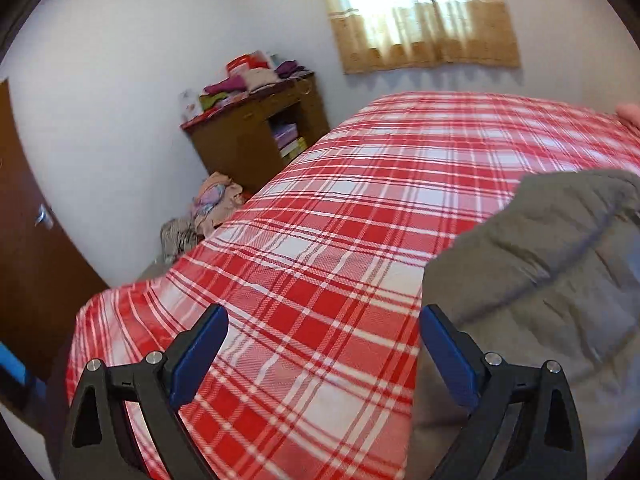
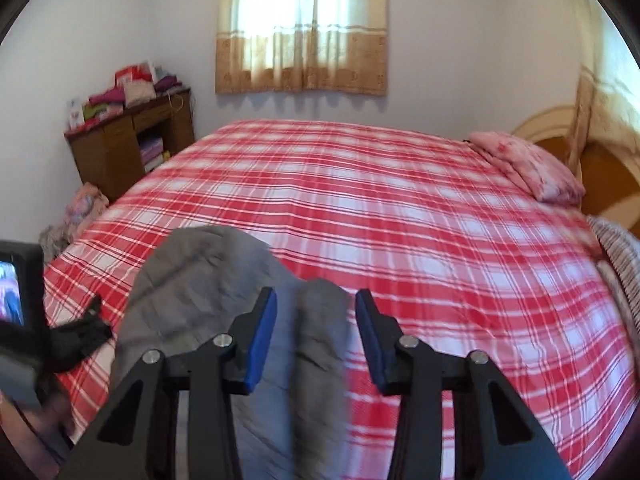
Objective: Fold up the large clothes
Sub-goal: 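Grasp the folded jacket edge with both tools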
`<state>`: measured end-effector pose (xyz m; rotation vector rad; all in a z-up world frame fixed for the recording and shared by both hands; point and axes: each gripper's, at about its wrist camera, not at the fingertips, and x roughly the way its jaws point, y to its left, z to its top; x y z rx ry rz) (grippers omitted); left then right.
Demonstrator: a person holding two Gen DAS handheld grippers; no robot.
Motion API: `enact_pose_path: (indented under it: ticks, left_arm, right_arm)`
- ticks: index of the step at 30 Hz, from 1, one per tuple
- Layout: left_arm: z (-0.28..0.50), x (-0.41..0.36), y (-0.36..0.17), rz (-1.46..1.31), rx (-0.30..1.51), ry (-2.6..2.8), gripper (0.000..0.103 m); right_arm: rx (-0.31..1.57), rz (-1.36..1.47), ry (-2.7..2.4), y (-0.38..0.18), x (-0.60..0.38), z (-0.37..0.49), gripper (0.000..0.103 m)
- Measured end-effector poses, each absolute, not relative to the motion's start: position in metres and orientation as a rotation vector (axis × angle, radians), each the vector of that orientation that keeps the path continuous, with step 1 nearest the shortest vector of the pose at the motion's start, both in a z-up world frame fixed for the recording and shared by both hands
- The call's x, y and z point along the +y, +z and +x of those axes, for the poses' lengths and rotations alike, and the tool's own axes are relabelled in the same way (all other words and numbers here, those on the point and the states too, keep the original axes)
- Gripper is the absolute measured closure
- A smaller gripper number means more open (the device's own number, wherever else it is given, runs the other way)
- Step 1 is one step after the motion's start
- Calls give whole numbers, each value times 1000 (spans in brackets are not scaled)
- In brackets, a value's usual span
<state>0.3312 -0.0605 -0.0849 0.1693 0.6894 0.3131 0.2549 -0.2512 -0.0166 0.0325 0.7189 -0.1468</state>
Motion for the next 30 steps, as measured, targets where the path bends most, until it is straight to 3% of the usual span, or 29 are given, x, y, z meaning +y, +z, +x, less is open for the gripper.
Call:
enact_pose_path:
  ticks: [5,11,17,30]
  left_arm:
    - [336,-83,-89,63,676,198,6]
    - [341,-137,-105,139,661,25,6]
    - [340,-181,-127,218,674,-30,6]
    - [352,-167,-155,131,725,-64,4]
  right_arm:
    - [780,61,-194,-73,-233,285,62]
    - [741,80,-304,-123,-275,251,65]
    - [712,148,-321,-141,-299,245,63]
    - [709,150,-311,-157,-296,248,61]
